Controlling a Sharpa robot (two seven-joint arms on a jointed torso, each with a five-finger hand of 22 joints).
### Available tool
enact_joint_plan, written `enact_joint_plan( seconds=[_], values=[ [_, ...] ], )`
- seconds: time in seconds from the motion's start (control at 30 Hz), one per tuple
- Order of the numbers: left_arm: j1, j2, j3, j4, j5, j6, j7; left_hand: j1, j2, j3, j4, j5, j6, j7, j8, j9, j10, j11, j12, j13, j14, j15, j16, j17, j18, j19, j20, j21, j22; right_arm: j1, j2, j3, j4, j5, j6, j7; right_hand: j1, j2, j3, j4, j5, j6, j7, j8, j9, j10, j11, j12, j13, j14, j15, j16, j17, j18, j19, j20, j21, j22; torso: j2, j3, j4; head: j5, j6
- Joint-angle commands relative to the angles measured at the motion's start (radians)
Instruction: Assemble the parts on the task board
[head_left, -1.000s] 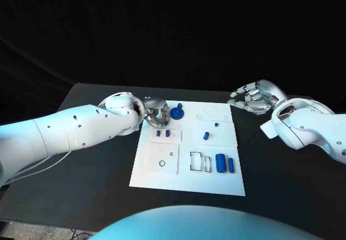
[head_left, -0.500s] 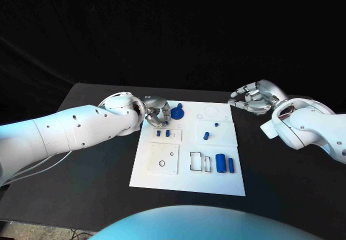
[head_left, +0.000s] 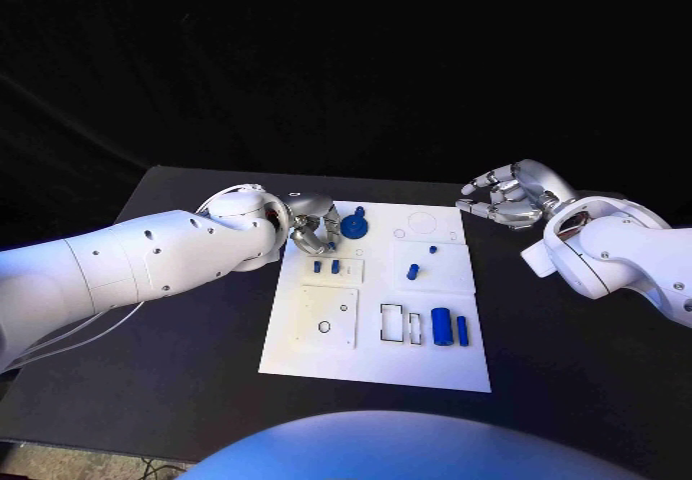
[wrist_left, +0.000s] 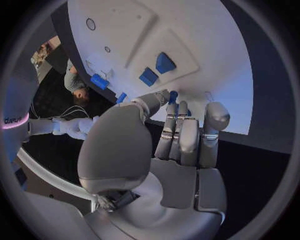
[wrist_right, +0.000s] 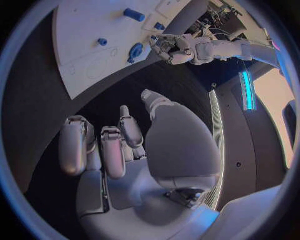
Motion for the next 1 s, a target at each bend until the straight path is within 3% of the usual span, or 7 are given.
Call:
enact_joint_plan(
  seconds=[0.03,0.43,0.77,1.0],
  values=[
    [0.000,0.001,0.001,0.000,0.009,0.010,0.009,-0.002,0.010,-0.002,-0.002,0.005,0.006,0.000,0.006,0.001,-0.006,-0.002,0.003,0.002,-0.009,-0.002,0.002,-0.002,0.001,-0.008,-0.001,-0.002,0.120,-0.001,0.001,0.000,0.000,-0.009,0.009,0.003,-0.007,0.002,0.007,0.000,0.005,-0.006,-0.004,0.005,0.001,-0.004,-0.002,-0.006,-0.001,0.082,0.001,-0.005,0.185,0.013,-0.007,-0.002,-0.005,0.168,0.000,0.0000,-0.0004,0.000,0.000],
    [0.000,0.002,0.001,-0.001,0.020,0.015,0.011,-0.001,0.010,0.000,-0.003,0.003,0.004,0.002,0.004,0.000,-0.006,-0.001,0.009,0.003,-0.011,-0.002,0.001,-0.006,0.001,-0.010,-0.002,-0.005,0.119,-0.001,0.001,0.000,-0.003,-0.009,0.008,0.003,-0.006,0.002,0.009,-0.001,0.005,-0.007,-0.004,0.005,0.002,-0.003,-0.002,-0.005,-0.001,0.082,0.001,-0.005,0.185,0.013,-0.006,-0.002,-0.005,0.169,0.000,0.0002,-0.0002,0.001,0.000],
    [0.000,0.002,0.001,-0.002,0.031,0.017,0.014,-0.019,-0.006,-0.006,0.001,0.006,-0.081,-0.017,-0.053,-0.024,-0.033,0.016,0.042,0.009,-0.018,0.015,0.006,-0.020,0.000,-0.014,0.010,-0.005,0.118,-0.001,0.002,0.000,-0.004,-0.009,0.008,0.003,-0.006,0.002,0.010,-0.001,0.004,-0.007,-0.004,0.006,0.002,-0.004,-0.002,-0.007,-0.003,0.081,0.001,-0.006,0.184,0.013,-0.007,-0.002,-0.007,0.168,0.000,0.0006,-0.0004,0.000,0.000],
    [-0.001,-0.002,0.001,-0.001,0.043,-0.010,0.026,-0.022,-0.009,-0.009,0.002,0.008,-0.091,-0.016,-0.059,-0.028,-0.035,0.018,0.046,0.009,-0.018,0.016,0.007,-0.020,-0.001,-0.012,0.011,-0.001,0.119,-0.001,0.002,0.000,-0.005,-0.010,0.011,0.003,-0.005,0.001,0.010,-0.002,0.004,-0.008,-0.004,0.006,0.002,-0.009,-0.002,-0.012,-0.008,0.080,0.001,-0.007,0.181,0.014,-0.009,-0.002,-0.011,0.167,0.000,0.0004,0.0000,0.000,0.000]
  ],
)
